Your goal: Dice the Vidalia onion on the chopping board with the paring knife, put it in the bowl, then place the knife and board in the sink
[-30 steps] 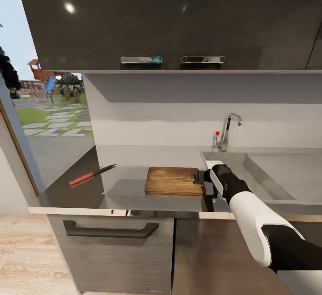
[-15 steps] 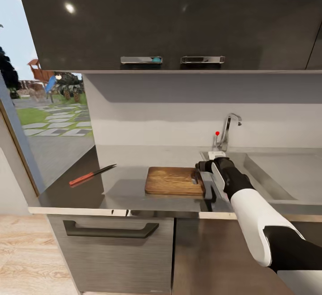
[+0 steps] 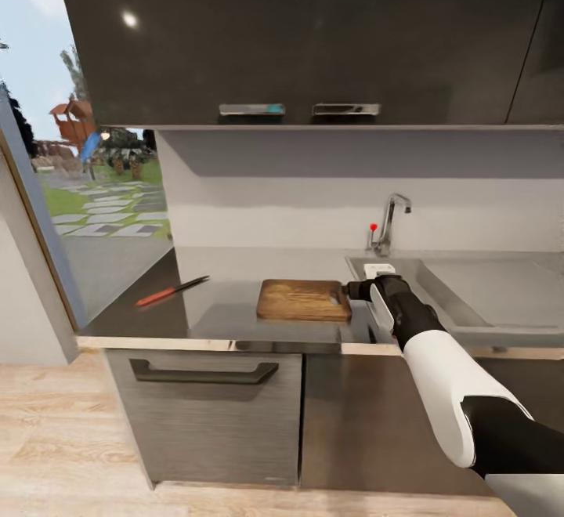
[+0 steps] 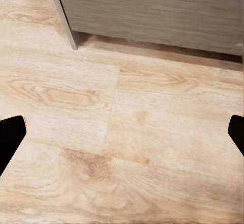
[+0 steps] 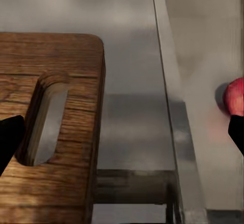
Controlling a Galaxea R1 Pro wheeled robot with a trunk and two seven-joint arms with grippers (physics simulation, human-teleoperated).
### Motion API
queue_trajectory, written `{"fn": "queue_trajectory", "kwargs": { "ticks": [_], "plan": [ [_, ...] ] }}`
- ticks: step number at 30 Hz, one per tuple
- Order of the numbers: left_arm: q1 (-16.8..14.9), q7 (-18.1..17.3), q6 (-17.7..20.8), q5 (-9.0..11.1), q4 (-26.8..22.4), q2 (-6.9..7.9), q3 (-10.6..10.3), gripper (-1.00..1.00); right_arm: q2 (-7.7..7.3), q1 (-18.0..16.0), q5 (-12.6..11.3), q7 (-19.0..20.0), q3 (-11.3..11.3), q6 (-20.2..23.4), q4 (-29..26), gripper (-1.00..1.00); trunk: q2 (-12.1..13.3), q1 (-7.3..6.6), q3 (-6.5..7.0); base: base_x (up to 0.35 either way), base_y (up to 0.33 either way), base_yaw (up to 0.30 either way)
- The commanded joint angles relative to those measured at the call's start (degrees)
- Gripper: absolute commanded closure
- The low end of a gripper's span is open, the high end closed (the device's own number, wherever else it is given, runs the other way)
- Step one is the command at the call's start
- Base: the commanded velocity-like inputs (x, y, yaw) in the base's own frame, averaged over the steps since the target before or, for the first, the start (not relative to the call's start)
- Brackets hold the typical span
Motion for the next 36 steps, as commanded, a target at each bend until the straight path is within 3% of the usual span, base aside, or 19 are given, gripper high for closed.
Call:
{"fn": "queue_trajectory", "kwargs": {
  "ticks": [1, 36],
  "plan": [
    [0.02, 0.00, -0.08, 0.53, -0.07, 0.02, -0.19, -1.00, 0.08, -0.03, 0.20, -0.06, -0.22, 0.27, -0.07, -1.00, -0.03, -0.03, -0.05, -0.328, 0.000, 0.000],
    [0.02, 0.01, -0.02, 0.59, -0.01, 0.02, -0.19, -1.00, 0.22, -0.03, 0.11, -0.05, -0.20, -0.21, 2.11, -1.00, -0.03, -0.03, -0.05, -0.331, 0.000, 0.000]
  ]
}}
